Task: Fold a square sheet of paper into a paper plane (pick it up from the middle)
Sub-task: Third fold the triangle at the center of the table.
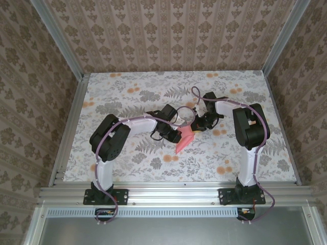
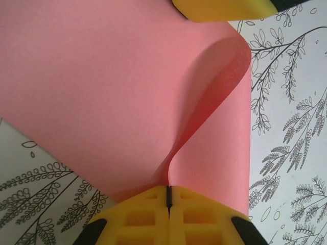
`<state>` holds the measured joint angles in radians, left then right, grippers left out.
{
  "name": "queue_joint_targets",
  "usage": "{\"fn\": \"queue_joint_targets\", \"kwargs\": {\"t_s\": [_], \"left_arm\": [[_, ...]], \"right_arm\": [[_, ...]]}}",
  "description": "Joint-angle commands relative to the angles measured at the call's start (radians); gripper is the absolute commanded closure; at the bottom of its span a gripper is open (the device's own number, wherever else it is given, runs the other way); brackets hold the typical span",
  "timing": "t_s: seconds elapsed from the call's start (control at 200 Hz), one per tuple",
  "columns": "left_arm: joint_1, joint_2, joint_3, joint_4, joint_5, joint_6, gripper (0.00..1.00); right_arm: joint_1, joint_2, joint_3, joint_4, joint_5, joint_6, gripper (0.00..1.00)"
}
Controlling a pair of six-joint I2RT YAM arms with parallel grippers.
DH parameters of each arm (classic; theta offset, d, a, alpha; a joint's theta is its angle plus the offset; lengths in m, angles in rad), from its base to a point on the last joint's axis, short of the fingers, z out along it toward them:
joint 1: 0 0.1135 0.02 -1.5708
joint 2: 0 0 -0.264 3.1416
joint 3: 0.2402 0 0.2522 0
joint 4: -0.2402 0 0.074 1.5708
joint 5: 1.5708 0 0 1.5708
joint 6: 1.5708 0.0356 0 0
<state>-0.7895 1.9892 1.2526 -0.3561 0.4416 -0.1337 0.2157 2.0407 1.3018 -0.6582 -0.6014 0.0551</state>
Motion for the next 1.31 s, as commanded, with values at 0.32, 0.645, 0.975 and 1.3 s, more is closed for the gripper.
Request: {"fn": "queue_joint_targets", "kwargs": {"t_s": [0.32,0.645,0.975,1.3], "left_arm": [[0.001,-0.023,0.057,-0.066,-0.001,0.049,0.95],[0.006,-0.021,0.052,-0.060,-0.020,0.049,0.95],[0.007,0.027,0.054,-0.061,-0.025,0.056,0.95],[0.001,0.039,0.034,-0.048,-0.021,0.049,0.95]], "right_arm": [[0.000,0.037,0.004,-0.015,-0.008,-0.006,0.93],[-0.001,0.041,0.008,-0.018,-0.002,-0.009,0.93],[-0.002,0.037,0.008,-0.019,-0.004,-0.007,0.93],[-0.025,-0.063,-0.004,0.051,-0.077,0.086,0.86]]}}
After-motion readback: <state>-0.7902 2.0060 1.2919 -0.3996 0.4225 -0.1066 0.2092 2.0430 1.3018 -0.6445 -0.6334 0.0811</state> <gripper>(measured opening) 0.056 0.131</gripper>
